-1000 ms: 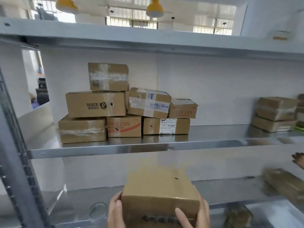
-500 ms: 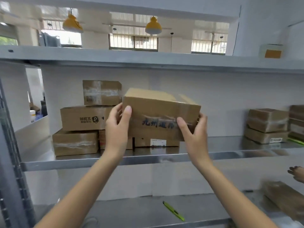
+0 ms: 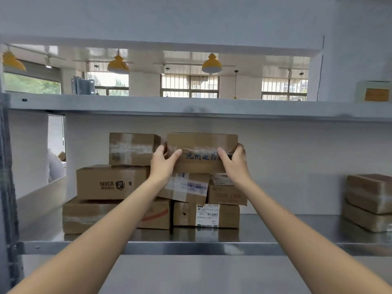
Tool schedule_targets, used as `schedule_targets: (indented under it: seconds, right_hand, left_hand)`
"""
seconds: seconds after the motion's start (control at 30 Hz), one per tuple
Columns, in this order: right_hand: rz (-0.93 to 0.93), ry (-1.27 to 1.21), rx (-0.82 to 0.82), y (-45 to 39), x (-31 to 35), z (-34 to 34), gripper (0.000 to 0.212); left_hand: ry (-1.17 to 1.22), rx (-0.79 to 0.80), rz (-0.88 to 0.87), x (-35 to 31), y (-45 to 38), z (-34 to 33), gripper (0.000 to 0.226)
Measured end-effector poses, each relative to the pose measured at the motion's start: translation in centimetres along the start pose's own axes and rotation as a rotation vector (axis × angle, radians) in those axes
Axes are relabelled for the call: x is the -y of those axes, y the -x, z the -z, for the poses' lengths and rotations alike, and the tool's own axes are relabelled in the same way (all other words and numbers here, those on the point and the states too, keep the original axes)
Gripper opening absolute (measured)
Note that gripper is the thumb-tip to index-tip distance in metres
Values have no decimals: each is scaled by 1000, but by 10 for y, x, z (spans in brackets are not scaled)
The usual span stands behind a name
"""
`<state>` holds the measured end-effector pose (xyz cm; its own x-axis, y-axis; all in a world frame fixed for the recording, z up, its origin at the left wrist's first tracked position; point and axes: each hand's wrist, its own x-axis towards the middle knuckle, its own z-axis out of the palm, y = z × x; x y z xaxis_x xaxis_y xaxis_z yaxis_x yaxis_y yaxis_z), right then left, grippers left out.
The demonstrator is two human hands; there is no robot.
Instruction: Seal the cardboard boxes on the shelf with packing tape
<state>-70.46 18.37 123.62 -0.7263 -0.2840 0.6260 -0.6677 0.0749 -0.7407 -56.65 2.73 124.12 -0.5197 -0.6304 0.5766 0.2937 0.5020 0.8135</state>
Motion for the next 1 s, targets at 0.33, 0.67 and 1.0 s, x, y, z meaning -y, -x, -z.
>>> schedule_targets:
  seconds: [0.33, 0.67, 1.0]
  right_hand:
    - [-68, 70, 78, -23, -25, -24, 66]
    - [-140, 127, -1, -10, -16, -37, 89]
    - [-148, 312, -180, 9, 9, -39, 96]
  left_hand:
    - [-74, 16, 130, 19, -28, -16, 43]
    - [-227, -128, -28, 23, -22, -12, 60]
    - [-741, -99, -398, 38, -1, 21, 25]
